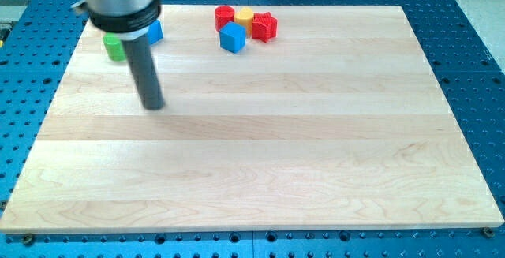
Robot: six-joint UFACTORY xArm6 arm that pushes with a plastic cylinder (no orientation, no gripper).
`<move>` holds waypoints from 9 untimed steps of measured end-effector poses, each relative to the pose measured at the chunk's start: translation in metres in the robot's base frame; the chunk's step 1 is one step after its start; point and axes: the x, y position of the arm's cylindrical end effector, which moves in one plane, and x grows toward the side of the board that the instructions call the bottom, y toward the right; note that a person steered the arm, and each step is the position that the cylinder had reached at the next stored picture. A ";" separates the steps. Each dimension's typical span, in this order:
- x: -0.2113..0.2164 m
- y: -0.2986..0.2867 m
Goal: Place your arm to the left of the green star
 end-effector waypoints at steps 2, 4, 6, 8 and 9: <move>0.032 -0.090; -0.022 -0.139; -0.056 -0.142; -0.064 -0.142; -0.092 -0.142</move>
